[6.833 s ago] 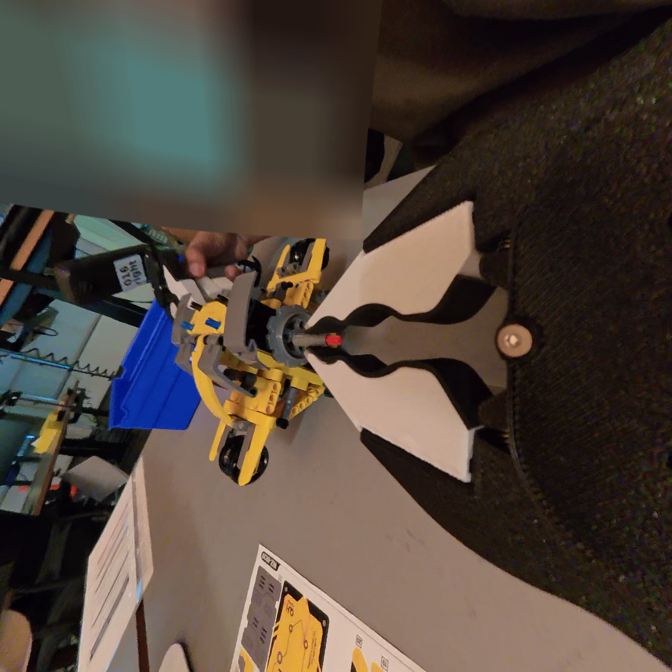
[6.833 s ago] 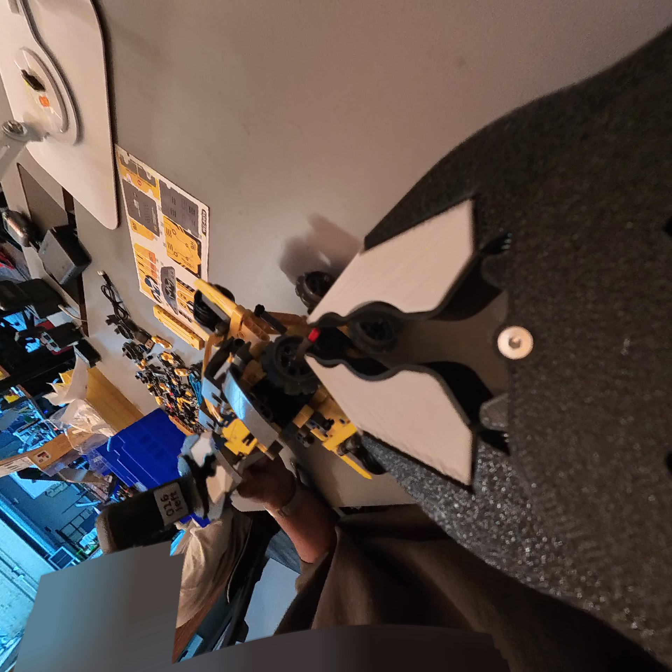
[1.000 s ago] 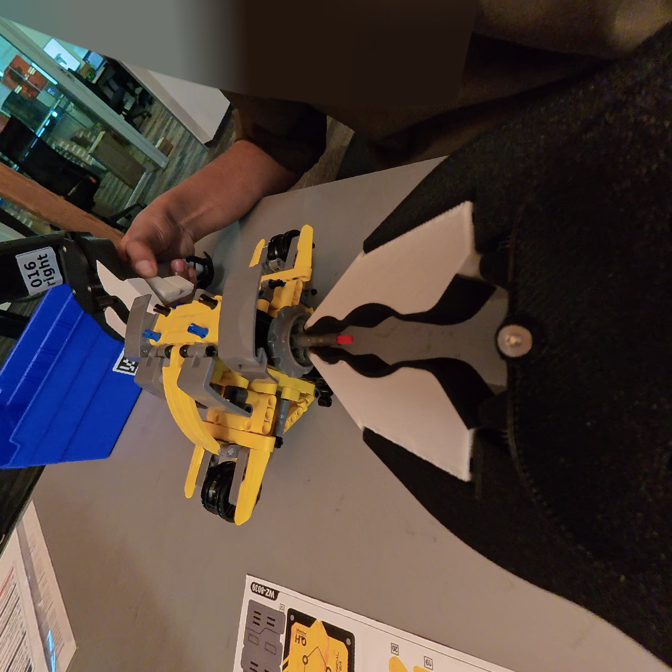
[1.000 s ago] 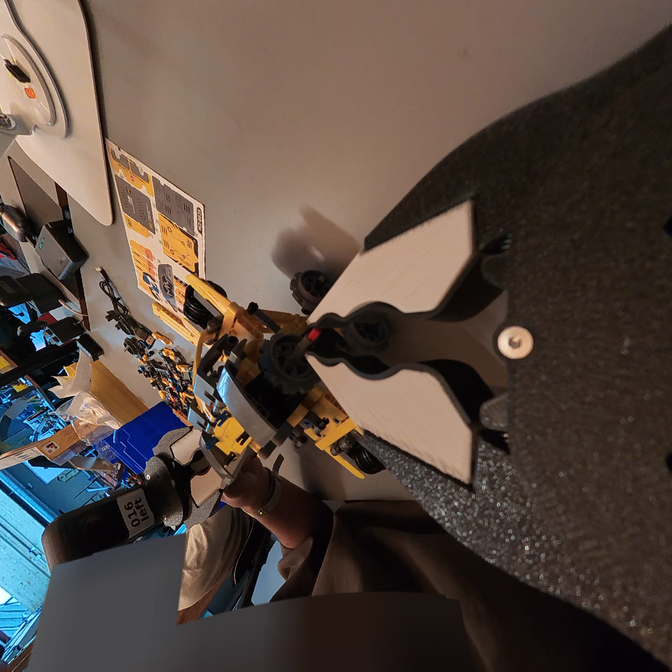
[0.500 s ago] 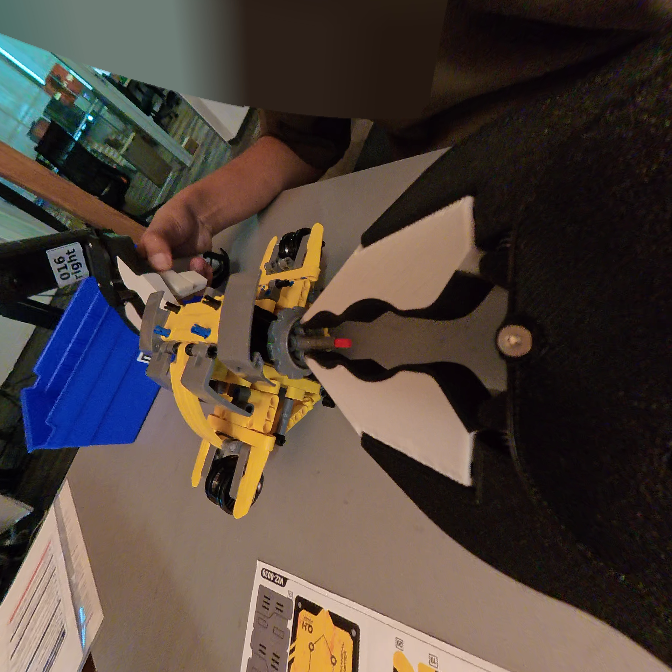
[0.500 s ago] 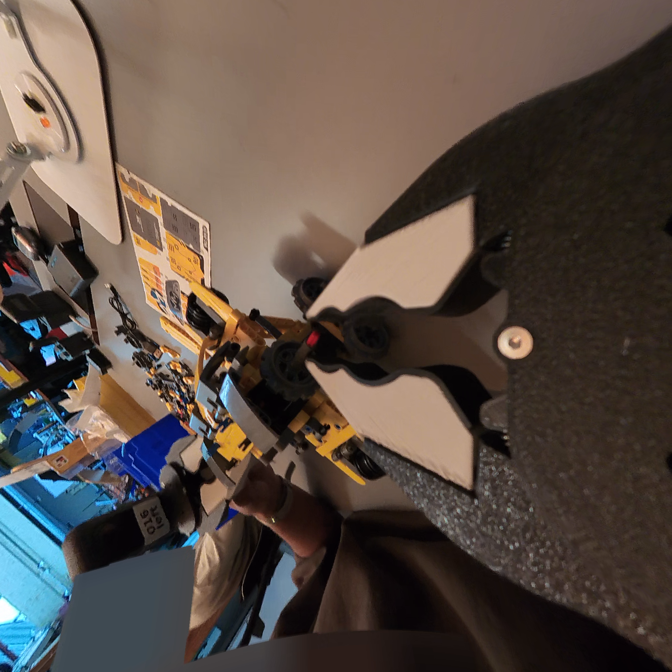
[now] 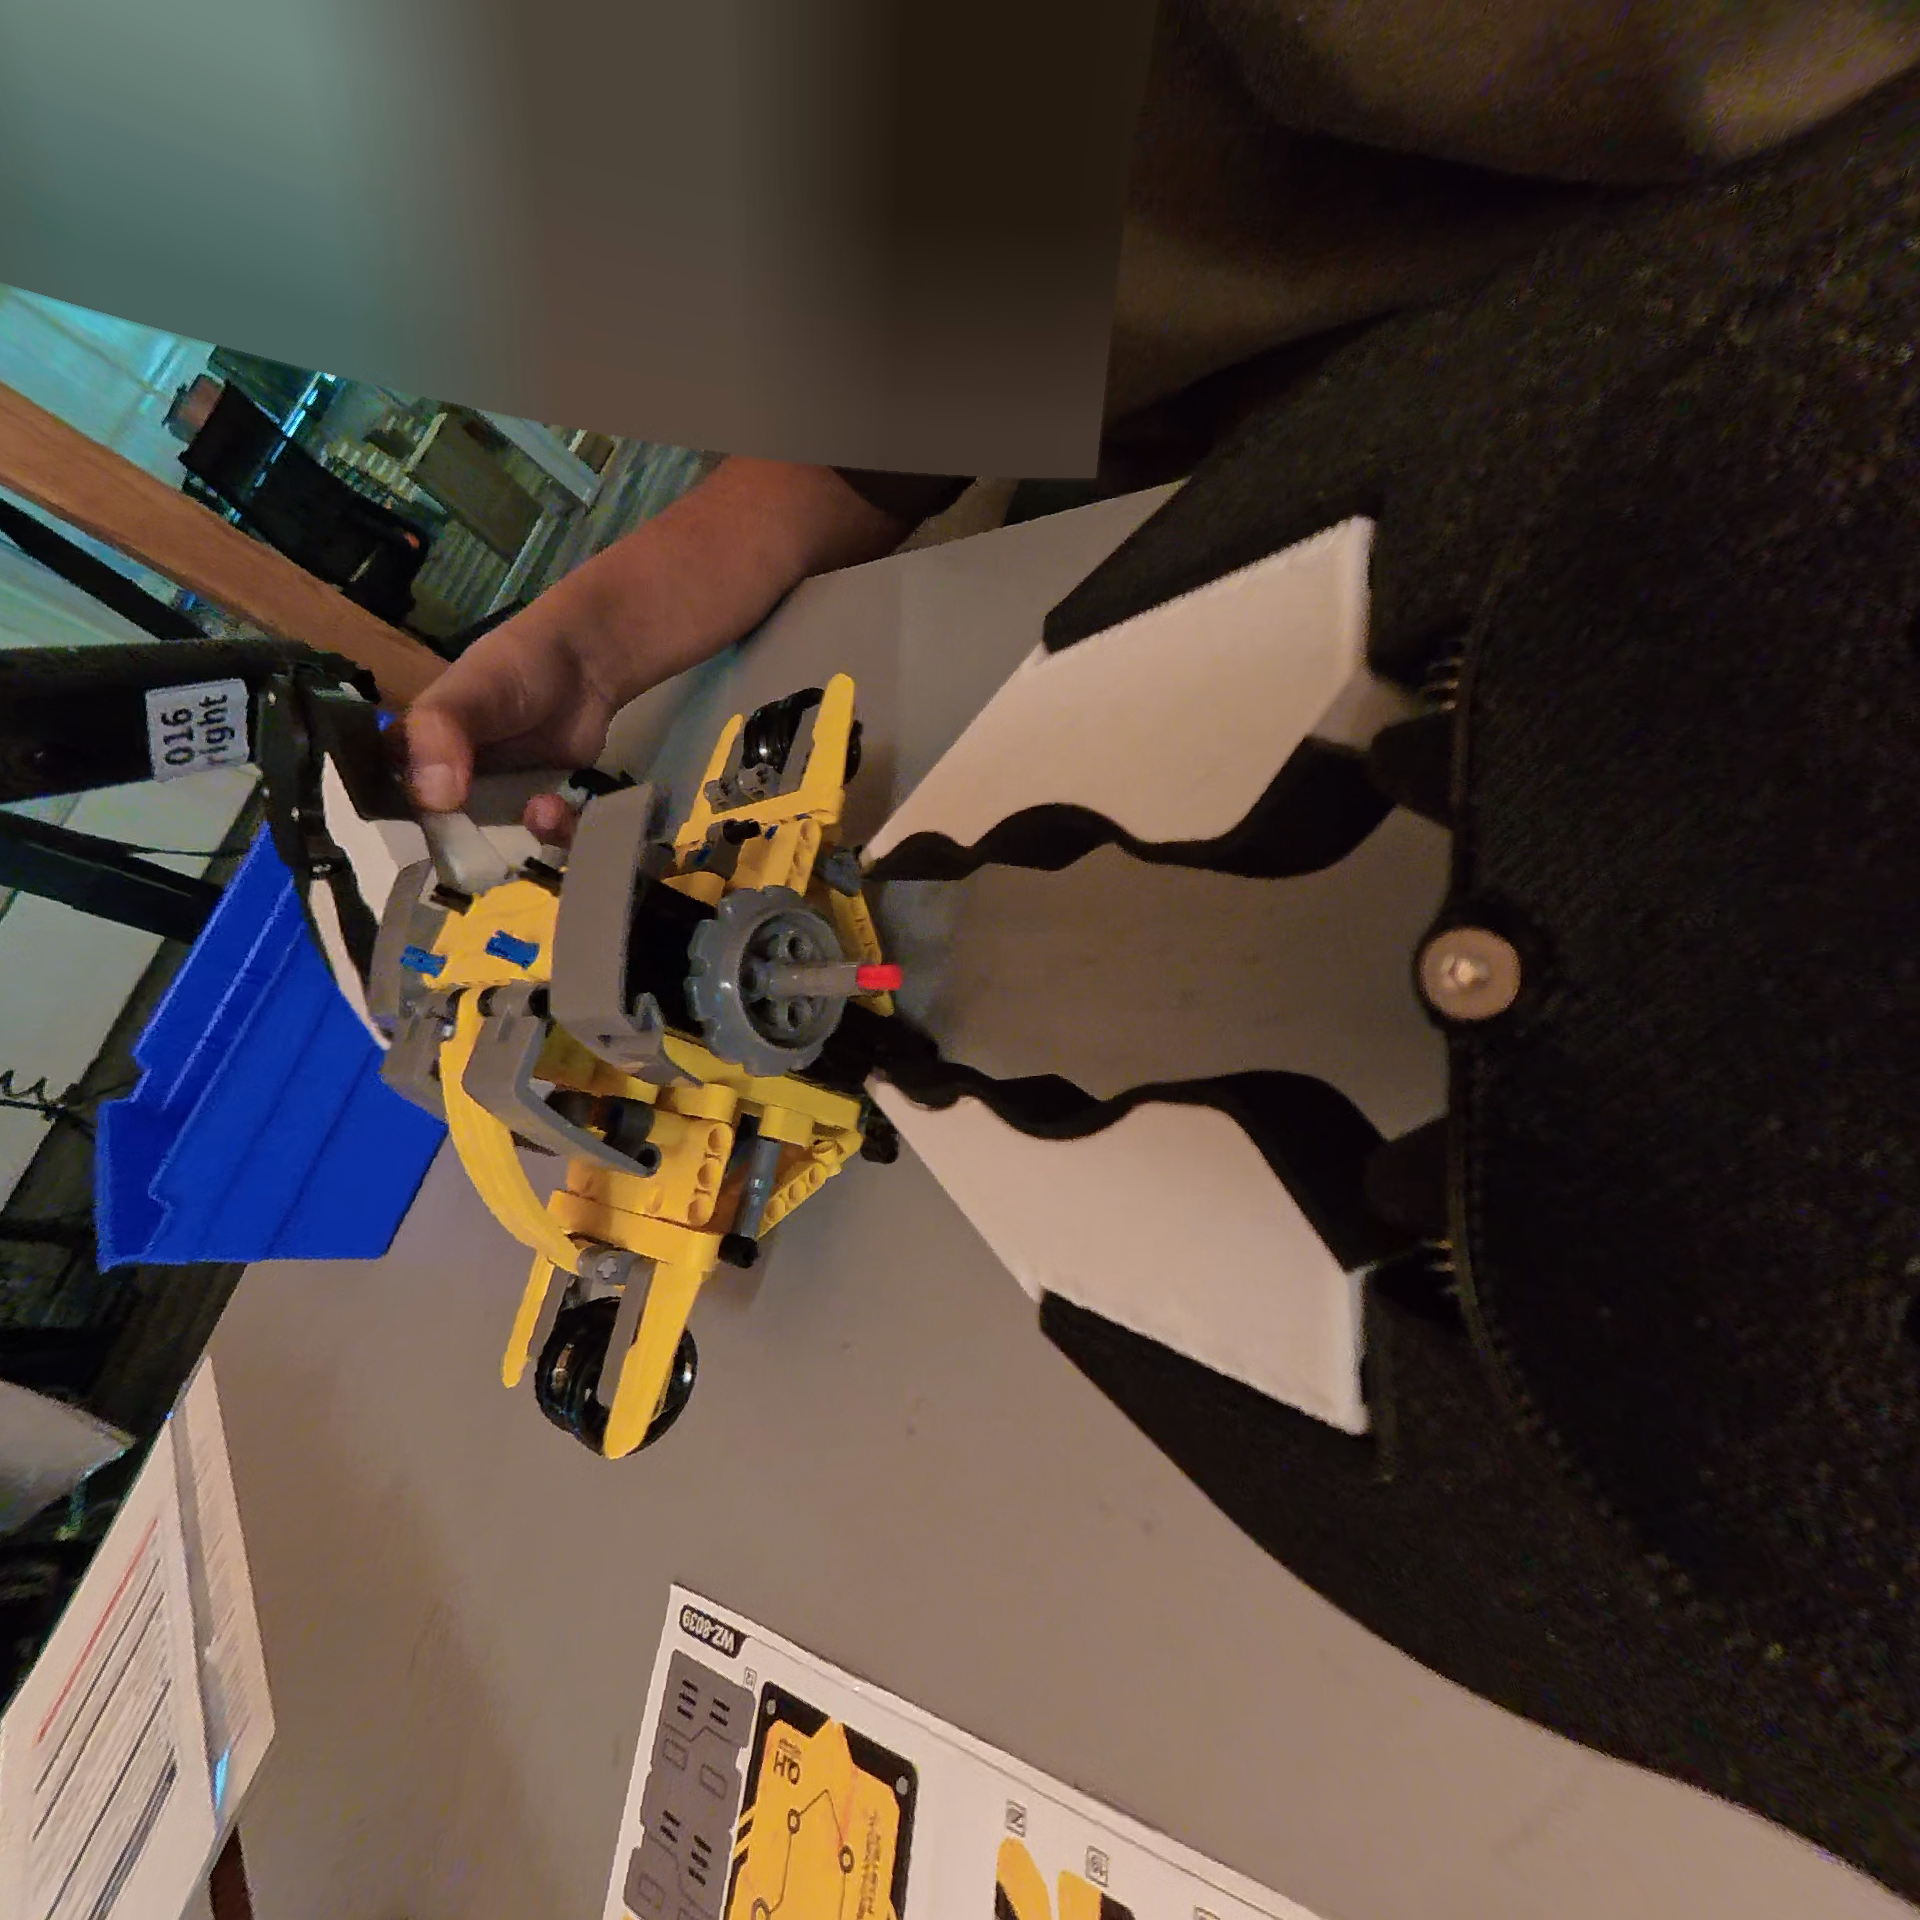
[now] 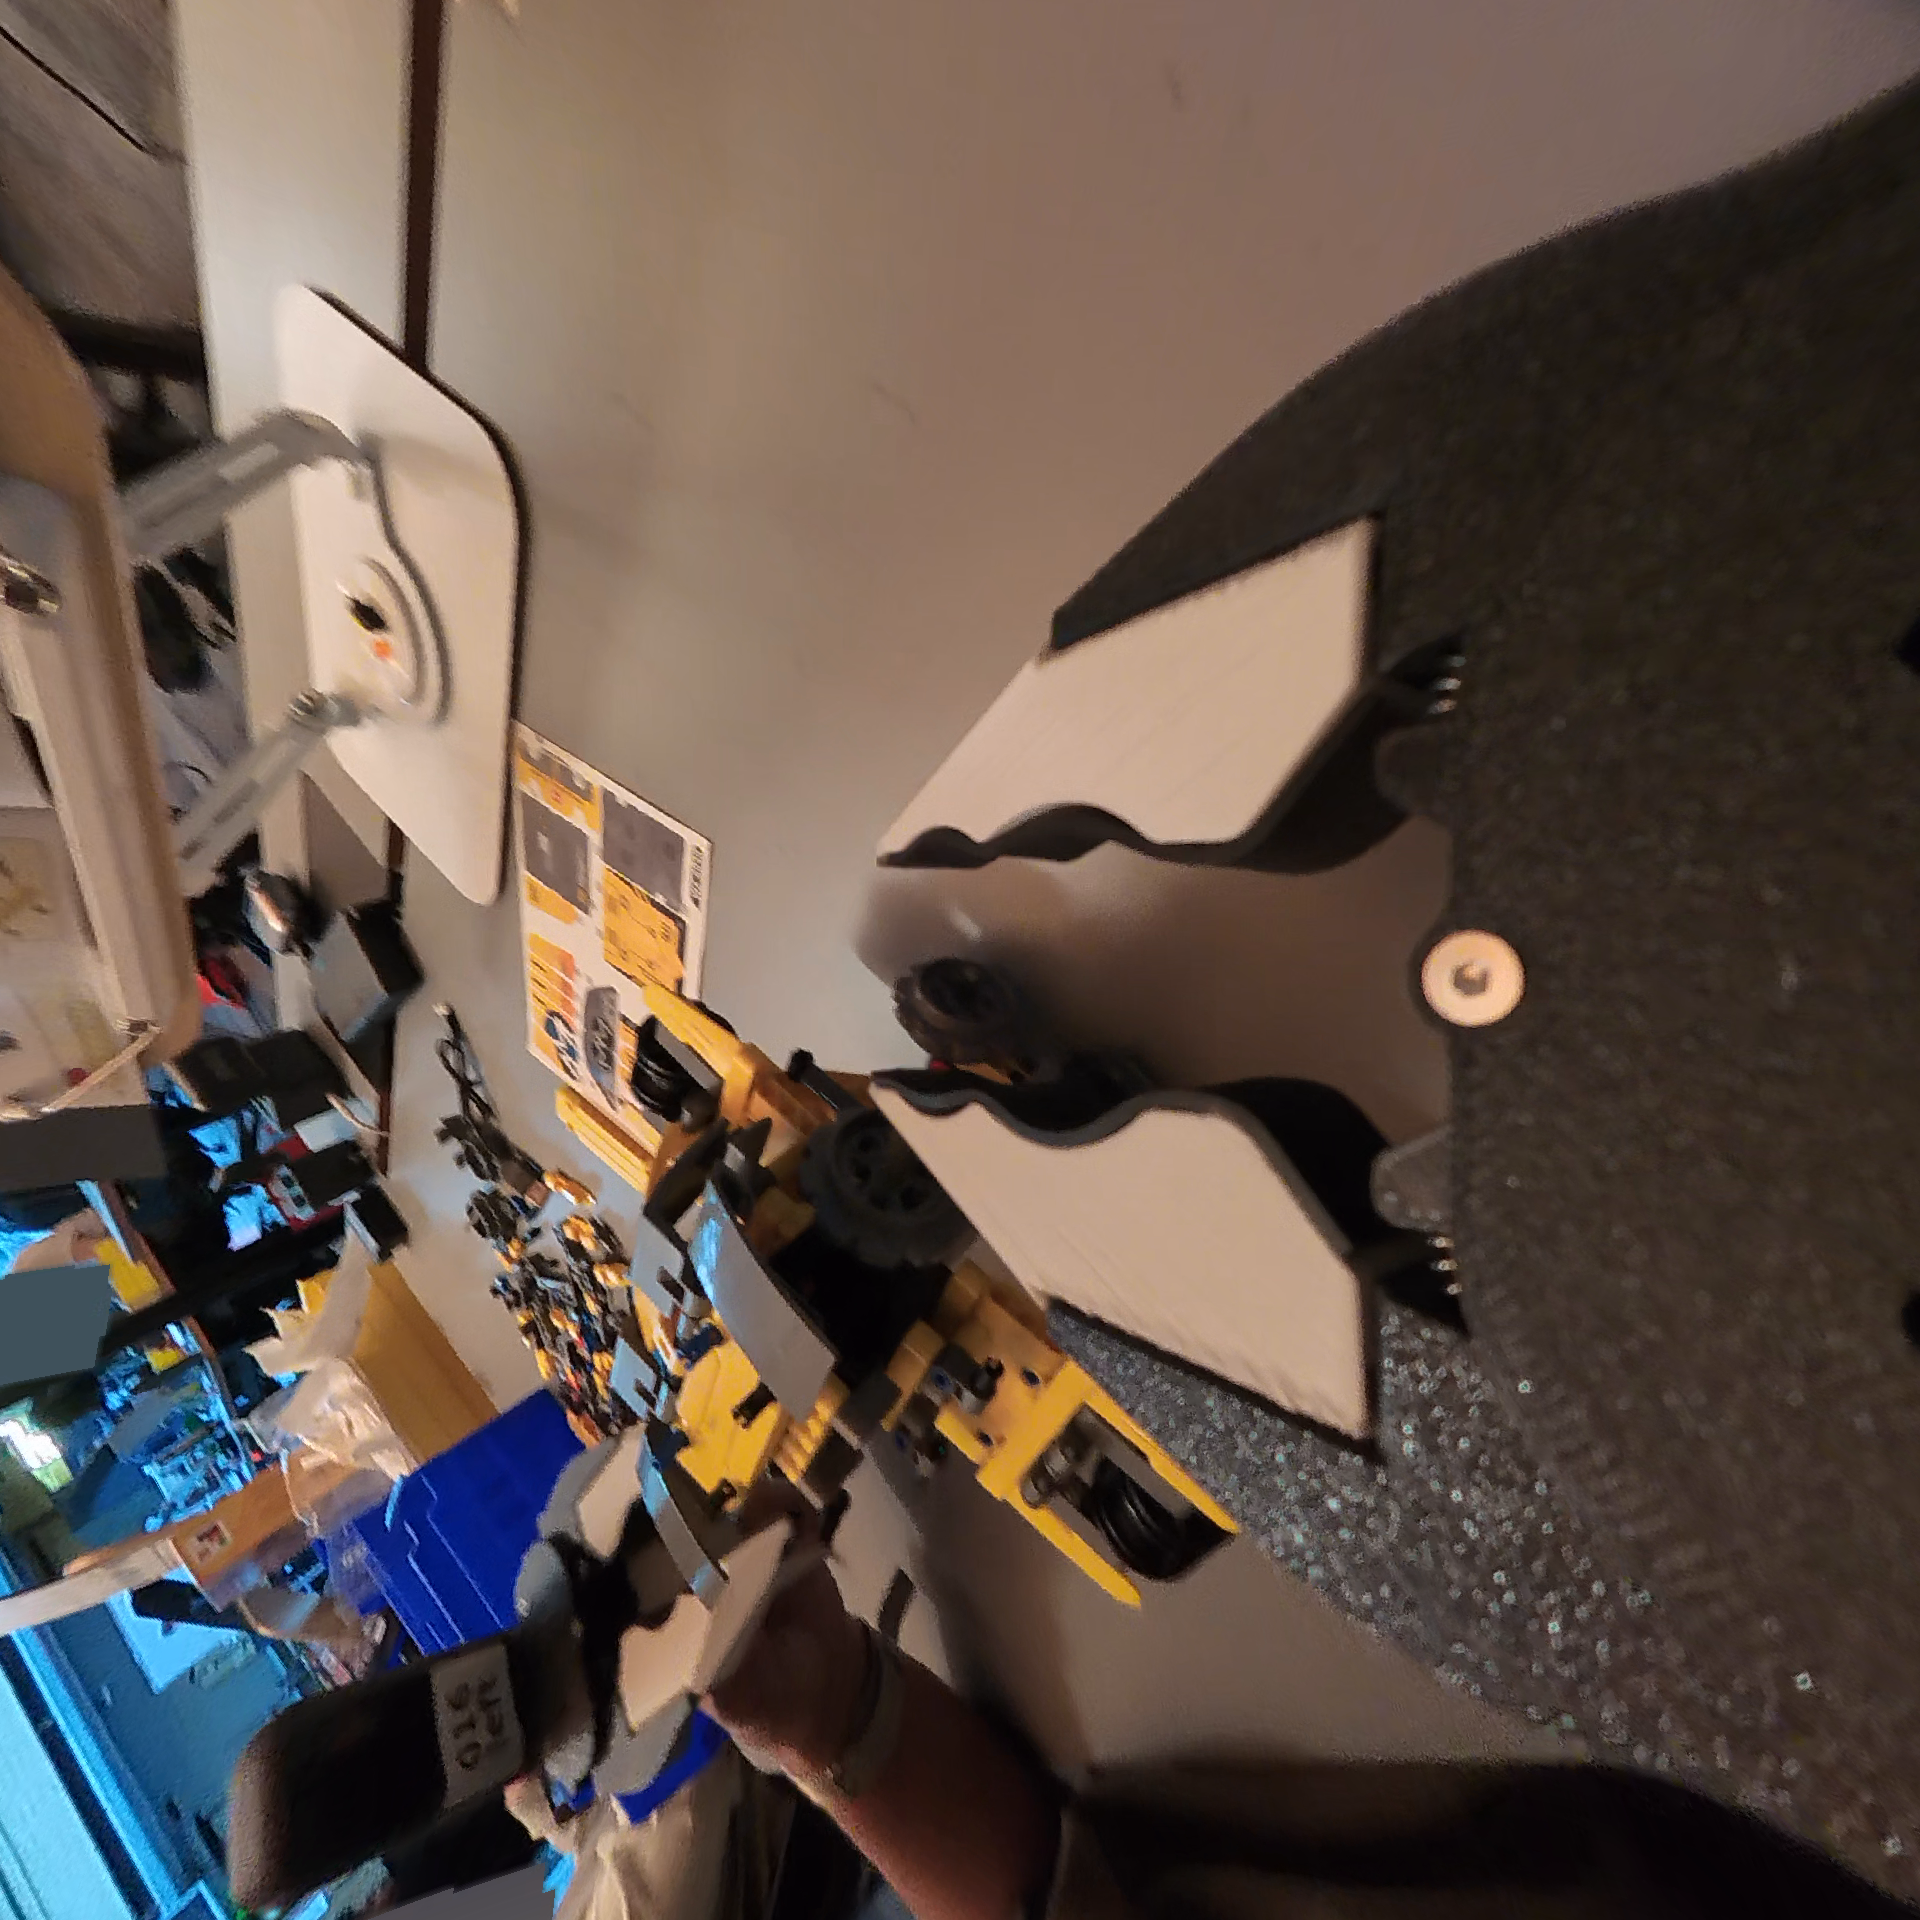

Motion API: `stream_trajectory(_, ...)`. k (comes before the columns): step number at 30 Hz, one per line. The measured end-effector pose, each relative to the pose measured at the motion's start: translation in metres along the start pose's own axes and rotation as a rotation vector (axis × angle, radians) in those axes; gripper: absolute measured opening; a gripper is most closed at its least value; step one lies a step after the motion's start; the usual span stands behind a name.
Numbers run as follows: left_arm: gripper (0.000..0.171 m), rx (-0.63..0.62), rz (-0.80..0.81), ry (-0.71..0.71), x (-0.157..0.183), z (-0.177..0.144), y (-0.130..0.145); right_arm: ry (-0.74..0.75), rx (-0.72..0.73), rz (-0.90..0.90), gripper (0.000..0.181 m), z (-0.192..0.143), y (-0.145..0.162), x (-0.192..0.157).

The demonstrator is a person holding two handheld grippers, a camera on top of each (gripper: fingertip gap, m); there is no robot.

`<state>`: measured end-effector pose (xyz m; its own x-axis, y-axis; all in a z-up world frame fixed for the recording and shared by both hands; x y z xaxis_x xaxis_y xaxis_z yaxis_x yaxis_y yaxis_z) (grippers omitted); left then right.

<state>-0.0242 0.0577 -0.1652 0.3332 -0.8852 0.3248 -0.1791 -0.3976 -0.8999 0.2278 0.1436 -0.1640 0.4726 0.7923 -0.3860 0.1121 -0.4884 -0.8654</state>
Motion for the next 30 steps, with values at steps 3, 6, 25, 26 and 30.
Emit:
stream_trajectory(3,0.037,-0.013,0.009,-0.013,0.001,0.0,0.006,0.016,0.066,-0.02,0.039,0.003,-0.004,0.004)
stream_trajectory(6,0.04,-0.026,0.025,-0.036,0.001,0.0,0.009,0.053,0.128,-0.048,0.04,0.002,-0.008,0.006)
stream_trajectory(25,0.063,-0.004,0.043,-0.104,-0.006,0.002,0.01,0.31,0.179,-0.206,0.061,-0.002,-0.013,0.024)
stream_trajectory(26,0.063,-0.009,0.042,-0.107,-0.008,0.002,0.012,0.309,0.169,-0.21,0.061,-0.001,-0.011,0.024)
stream_trajectory(30,0.064,-0.041,0.05,-0.139,-0.013,0.005,0.017,0.301,0.138,-0.213,0.061,0.002,-0.008,0.025)
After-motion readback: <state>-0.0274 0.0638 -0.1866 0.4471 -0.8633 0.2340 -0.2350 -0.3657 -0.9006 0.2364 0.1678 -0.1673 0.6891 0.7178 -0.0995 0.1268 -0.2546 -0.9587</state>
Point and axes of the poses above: each gripper's, where its closed fingertips meet, z out along the fingers, y out of its underside, x = y × z across the jaws, the point moved 6 cm from there along -z, back along the fingers, and after that the axes turned 3 degrees about z, right-handed, at the moved point
